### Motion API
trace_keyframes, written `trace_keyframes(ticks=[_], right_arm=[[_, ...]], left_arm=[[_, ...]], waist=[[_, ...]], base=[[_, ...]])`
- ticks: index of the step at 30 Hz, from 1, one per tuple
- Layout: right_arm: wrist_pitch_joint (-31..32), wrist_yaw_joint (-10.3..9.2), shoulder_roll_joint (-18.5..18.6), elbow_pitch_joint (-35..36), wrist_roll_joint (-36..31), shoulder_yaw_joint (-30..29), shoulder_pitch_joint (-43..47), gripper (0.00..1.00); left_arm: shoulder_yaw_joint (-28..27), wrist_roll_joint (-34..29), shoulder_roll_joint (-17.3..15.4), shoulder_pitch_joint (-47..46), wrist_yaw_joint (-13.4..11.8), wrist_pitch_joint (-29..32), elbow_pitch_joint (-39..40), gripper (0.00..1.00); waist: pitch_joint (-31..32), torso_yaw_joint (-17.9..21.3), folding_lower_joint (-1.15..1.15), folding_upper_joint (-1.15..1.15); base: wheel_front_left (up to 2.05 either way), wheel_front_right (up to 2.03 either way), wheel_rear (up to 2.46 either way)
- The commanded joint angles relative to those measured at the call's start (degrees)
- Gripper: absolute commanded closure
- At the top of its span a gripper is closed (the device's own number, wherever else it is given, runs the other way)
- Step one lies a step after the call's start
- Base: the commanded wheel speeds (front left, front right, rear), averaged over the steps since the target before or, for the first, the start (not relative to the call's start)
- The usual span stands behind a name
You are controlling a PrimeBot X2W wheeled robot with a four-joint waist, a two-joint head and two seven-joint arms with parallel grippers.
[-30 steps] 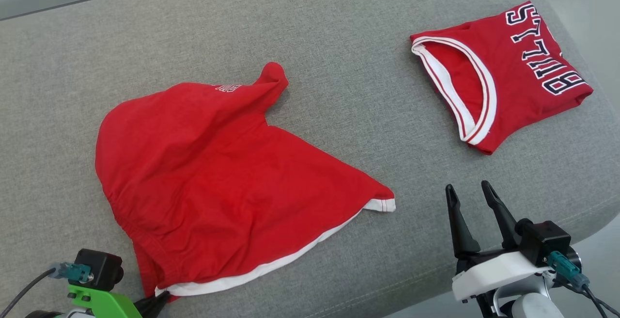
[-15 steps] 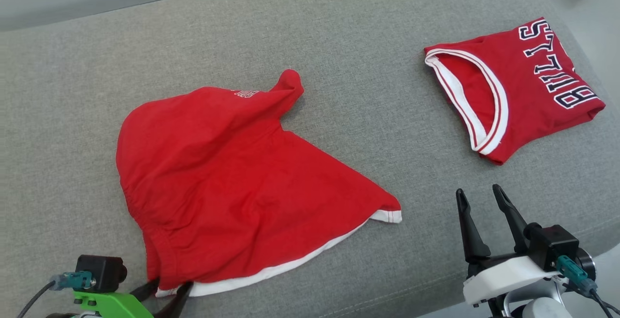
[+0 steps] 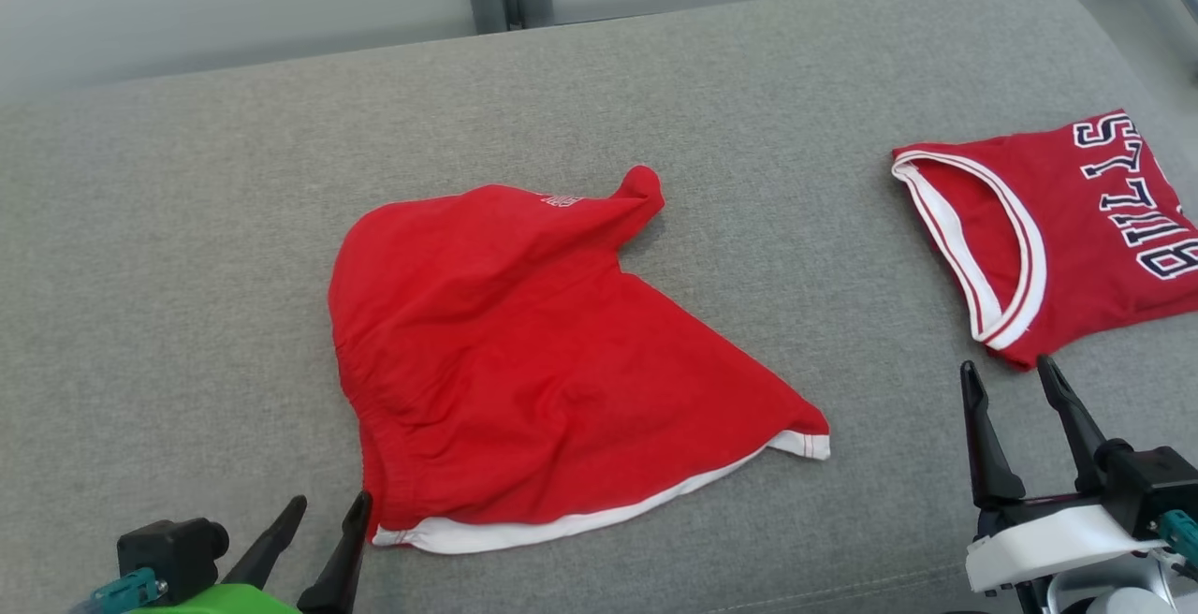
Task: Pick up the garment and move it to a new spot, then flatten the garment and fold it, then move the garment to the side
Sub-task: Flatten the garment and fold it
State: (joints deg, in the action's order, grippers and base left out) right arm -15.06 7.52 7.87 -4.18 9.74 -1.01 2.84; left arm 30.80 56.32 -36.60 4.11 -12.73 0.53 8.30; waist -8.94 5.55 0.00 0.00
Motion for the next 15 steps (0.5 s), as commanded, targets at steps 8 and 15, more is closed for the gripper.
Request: trace_keyframes(ticks=[8, 15], right_arm=[[-0.1, -0.07, 1.6, 2.9, -0.7, -0.8, 2.7, 0.00], [-0.1, -0.07, 1.9, 2.4, -0.7, 0.6, 4.1, 0.00]], left_arm=[[-1.9, -5.5, 4.6, -0.2, 0.6, -12.7, -6.7, 0.00], [-4.9, -10.4, 8.5, 1.4, 2.6, -15.7, -11.9, 0.00]], waist=[[5.4, -6.3, 0.00, 0.00], [8.8, -7.6, 0.00, 0.00]], base=[[0.00, 0.00, 0.00], [0.00, 0.00, 0.00]])
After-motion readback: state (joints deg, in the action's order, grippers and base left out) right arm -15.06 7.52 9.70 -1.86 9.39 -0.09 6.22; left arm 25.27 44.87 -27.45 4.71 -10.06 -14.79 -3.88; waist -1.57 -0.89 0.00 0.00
